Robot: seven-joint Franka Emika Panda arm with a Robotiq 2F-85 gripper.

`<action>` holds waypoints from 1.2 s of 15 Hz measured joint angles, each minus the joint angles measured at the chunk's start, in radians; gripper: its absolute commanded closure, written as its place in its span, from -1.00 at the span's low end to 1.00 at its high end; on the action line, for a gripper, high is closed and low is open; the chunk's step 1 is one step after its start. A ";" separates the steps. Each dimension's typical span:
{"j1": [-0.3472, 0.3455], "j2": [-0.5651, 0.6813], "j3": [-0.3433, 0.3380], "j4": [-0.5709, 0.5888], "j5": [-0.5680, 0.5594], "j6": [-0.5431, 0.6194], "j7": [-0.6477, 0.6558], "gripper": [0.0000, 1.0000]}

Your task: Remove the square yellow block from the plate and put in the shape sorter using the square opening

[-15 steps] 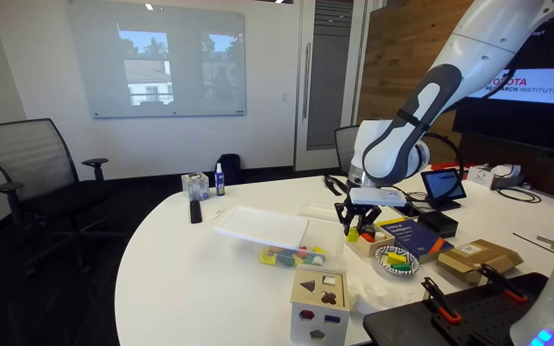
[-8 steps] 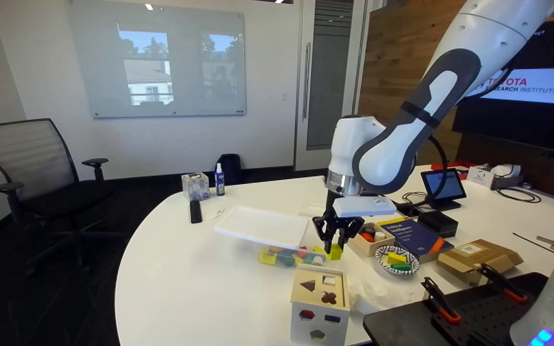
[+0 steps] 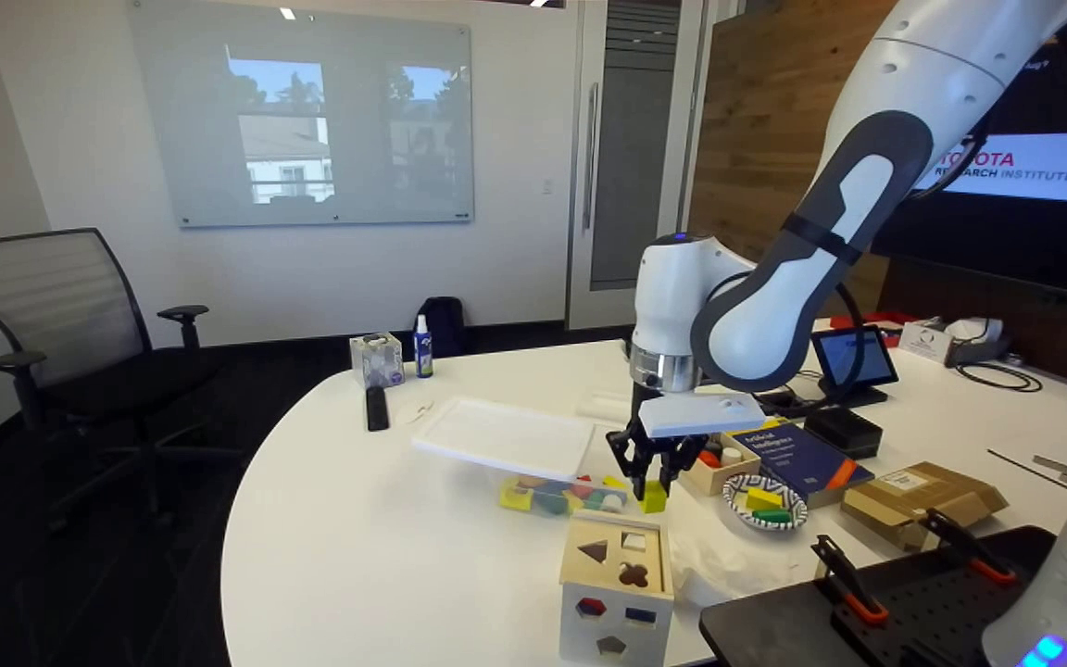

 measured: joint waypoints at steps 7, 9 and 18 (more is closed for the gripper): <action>0.005 0.074 -0.019 0.001 -0.023 0.064 0.103 0.82; 0.011 0.094 -0.040 0.002 -0.048 0.107 0.143 0.82; 0.067 0.186 -0.108 0.035 -0.092 0.196 0.240 0.82</action>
